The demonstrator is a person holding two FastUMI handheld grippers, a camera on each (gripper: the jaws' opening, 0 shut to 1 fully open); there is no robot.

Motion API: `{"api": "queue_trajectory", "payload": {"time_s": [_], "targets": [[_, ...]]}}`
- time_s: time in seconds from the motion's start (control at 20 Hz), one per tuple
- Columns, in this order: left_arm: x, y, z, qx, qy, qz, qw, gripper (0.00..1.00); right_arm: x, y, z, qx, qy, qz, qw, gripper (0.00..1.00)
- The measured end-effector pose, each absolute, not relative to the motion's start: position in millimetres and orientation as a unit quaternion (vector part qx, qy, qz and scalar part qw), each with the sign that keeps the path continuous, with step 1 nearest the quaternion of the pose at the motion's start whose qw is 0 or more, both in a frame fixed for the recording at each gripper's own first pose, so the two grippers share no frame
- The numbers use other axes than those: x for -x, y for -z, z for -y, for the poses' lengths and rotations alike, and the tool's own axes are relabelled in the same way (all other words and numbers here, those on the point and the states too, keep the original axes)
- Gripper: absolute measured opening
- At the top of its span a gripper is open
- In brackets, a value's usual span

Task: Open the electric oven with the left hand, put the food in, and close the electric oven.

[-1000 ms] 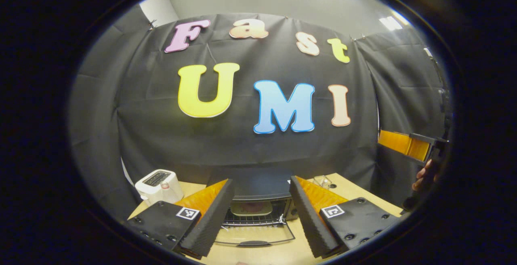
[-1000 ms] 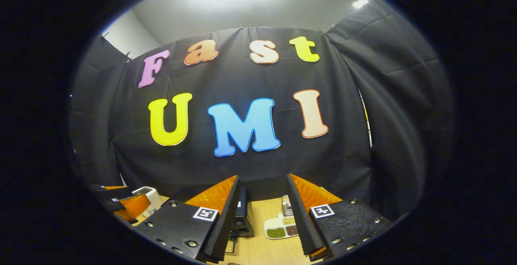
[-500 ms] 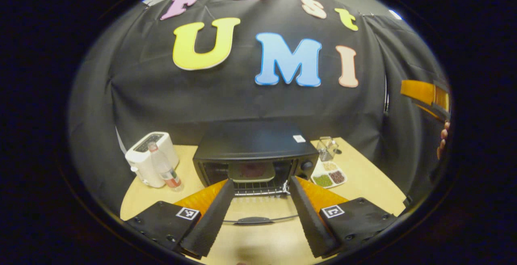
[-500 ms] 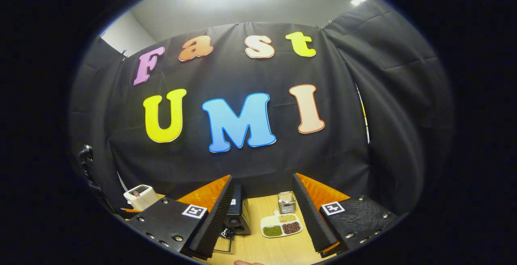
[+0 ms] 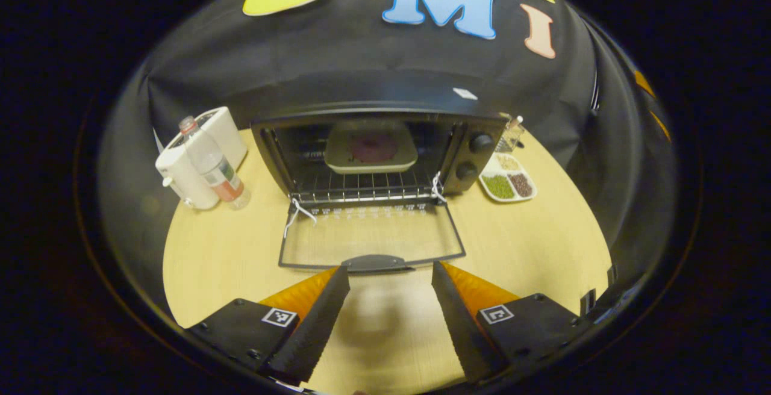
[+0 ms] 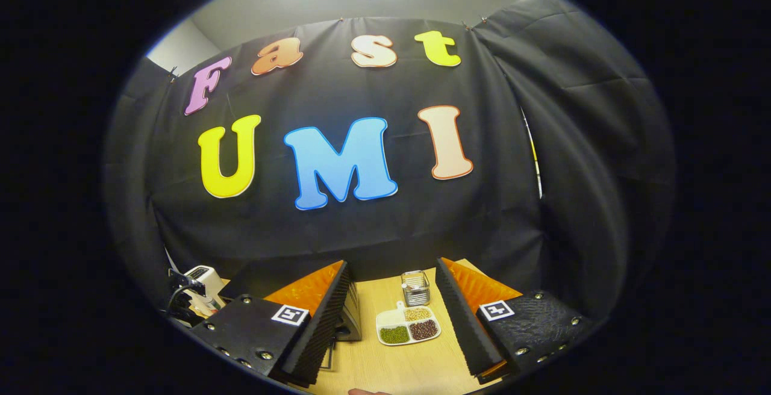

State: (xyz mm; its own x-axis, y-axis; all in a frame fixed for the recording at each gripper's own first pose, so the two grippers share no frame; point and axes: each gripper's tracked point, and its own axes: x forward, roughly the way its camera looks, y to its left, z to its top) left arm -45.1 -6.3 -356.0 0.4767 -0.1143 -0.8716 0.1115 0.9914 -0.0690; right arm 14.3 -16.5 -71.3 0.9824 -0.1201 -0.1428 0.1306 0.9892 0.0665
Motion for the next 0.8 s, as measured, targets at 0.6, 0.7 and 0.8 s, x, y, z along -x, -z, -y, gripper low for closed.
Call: {"api": "queue_trajectory", "payload": {"time_s": [0.6,0.7,0.8], "targets": [[67,442,-1,0.006,0.057,-0.623,0.78,0.93,-12,98,40,-0.048,0.094,-0.102,0.989,0.88],[63,450,-1,0.01,0.052,-0.63,0.775,0.95,-11,98,43,-0.048,0.099,-0.104,0.989,0.88],[59,456,-1,0.015,0.047,-0.636,0.77,0.92,-11,103,44,-0.05,0.103,-0.109,0.987,0.88]]}}
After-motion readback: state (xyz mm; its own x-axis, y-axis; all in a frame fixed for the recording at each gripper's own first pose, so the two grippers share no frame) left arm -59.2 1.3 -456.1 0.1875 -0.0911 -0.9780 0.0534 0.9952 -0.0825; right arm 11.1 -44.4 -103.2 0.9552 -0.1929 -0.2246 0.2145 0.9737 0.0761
